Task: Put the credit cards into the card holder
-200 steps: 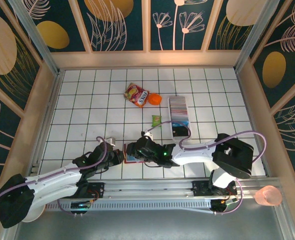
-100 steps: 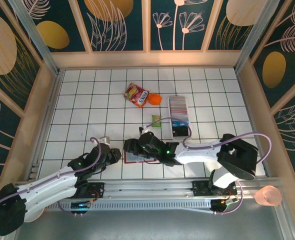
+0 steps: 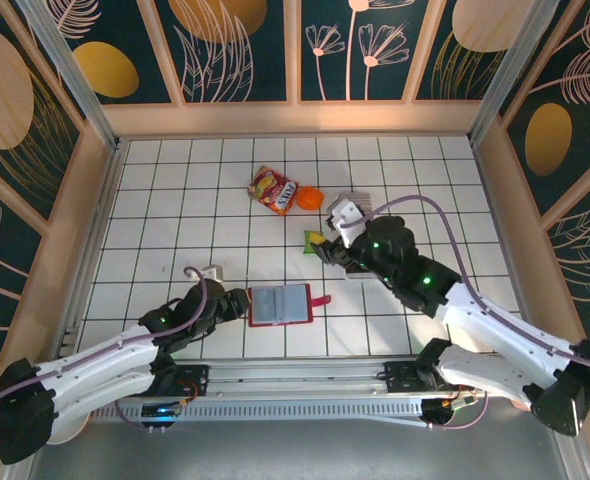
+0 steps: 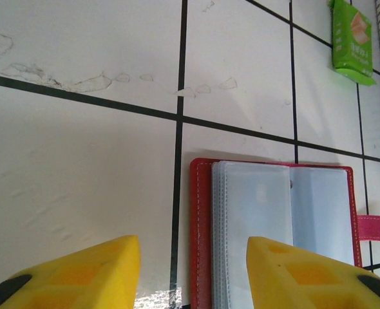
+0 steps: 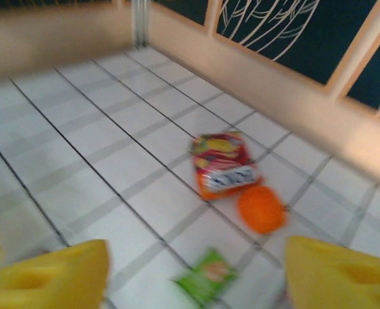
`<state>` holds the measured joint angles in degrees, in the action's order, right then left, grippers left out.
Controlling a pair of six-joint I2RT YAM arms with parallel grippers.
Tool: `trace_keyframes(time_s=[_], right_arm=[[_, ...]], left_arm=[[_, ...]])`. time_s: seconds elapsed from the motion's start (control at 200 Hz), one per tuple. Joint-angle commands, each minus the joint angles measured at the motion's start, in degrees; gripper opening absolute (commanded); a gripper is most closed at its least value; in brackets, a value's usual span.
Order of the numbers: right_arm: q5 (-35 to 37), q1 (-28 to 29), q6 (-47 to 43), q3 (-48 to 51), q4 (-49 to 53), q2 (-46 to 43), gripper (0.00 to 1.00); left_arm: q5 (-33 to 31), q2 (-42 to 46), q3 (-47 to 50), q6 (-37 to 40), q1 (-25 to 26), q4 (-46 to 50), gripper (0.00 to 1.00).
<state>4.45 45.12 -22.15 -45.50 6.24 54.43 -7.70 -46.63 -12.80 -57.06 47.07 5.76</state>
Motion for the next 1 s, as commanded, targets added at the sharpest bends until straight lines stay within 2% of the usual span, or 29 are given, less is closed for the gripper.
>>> trace_keyframes(time_s=[0.0, 0.06, 0.14, 0.24, 0.275, 0.445, 0.681, 0.996], right_arm=[[-3.20, -9.46, -29.24, -1.89, 14.86, 3.66, 0.79], [-4.77, -13.34, -35.80, -2.09, 17.88, 6.22, 0.80], [-2.93, -16.41, -42.88, -0.15, 15.58, 8.55, 0.85], [-3.26, -19.68, -46.63, 0.79, 11.42, 11.42, 0.86], [-5.46, -20.36, -47.52, 0.52, 11.42, 12.70, 0.87], [-4.70, -20.65, -52.12, 0.66, 9.28, 18.57, 0.88], [-3.75, -20.69, -54.17, 0.70, 1.74, 24.37, 0.87], [-2.08, -20.43, -57.70, -0.65, 0.06, 30.42, 0.82]], left_arm=[[0.99, -1.10, -1.28, 1.35, 0.29, -2.36, 0.48], [1.36, -1.68, -1.30, 1.49, 0.27, -2.89, 0.49], [2.37, -2.47, -1.29, 1.65, 0.31, -3.70, 0.51], [3.29, -3.33, -1.44, 2.16, 0.30, -4.18, 0.51], [3.56, -3.55, -1.52, 2.30, 0.30, -4.18, 0.51], [5.95, -4.26, -1.04, 2.14, 0.28, -5.35, 0.48], [8.32, -3.75, -0.96, 1.86, 0.29, -5.67, 0.38], [10.31, -3.65, -0.30, 1.58, 0.30, -5.93, 0.35]])
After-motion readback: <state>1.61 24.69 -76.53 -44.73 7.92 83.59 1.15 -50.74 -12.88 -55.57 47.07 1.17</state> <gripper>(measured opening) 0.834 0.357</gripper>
